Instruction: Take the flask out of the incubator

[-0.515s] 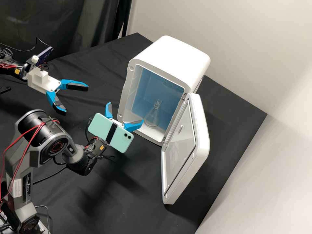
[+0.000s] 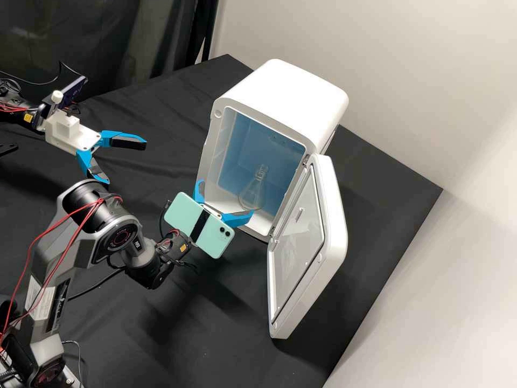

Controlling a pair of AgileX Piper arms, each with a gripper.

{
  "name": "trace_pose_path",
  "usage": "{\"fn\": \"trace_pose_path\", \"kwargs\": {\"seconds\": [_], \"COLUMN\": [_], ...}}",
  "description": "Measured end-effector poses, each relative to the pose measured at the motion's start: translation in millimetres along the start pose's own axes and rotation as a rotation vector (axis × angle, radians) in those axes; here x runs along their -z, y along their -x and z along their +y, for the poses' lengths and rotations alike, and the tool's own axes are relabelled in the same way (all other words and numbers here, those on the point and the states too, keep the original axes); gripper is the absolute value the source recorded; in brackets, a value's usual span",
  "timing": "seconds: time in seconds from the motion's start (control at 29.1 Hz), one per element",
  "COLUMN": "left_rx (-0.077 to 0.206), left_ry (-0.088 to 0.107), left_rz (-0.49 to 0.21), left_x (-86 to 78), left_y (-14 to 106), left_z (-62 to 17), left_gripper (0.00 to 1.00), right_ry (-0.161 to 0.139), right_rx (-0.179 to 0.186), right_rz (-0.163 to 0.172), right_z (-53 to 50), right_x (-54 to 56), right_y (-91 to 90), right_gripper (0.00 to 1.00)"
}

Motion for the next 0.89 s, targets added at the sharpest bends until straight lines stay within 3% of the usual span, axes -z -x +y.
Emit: {"fn": "trace_pose_path", "kwargs": {"seconds": [0.41, 0.51, 0.72, 0.89], "left_rx": [0.0, 0.0, 0.0, 0.0], "left_ry": [0.0, 0.0, 0.0, 0.0], "left_rz": [0.0, 0.0, 0.0, 0.0], "left_x": [0.0, 0.0, 0.0, 0.0], "left_y": [0.0, 0.0, 0.0, 0.0], "left_z": [0.0, 0.0, 0.0, 0.0], "left_gripper": [1.0, 1.0, 1.0, 1.0], "right_ry": [-0.012, 0.009, 0.009, 0.013], "right_rx": [-0.012, -0.02, -0.04, -0.055], "right_rz": [-0.055, -0.06, -0.075, -0.068], "right_z": [-2.4, -1.2, 1.1, 4.4], "right_x": [-12.8, -13.6, -16.1, -14.7], "right_y": [-17.7, -21.2, -27.7, -31.1], "right_gripper": [1.0, 1.0, 1.0, 1.0]}}
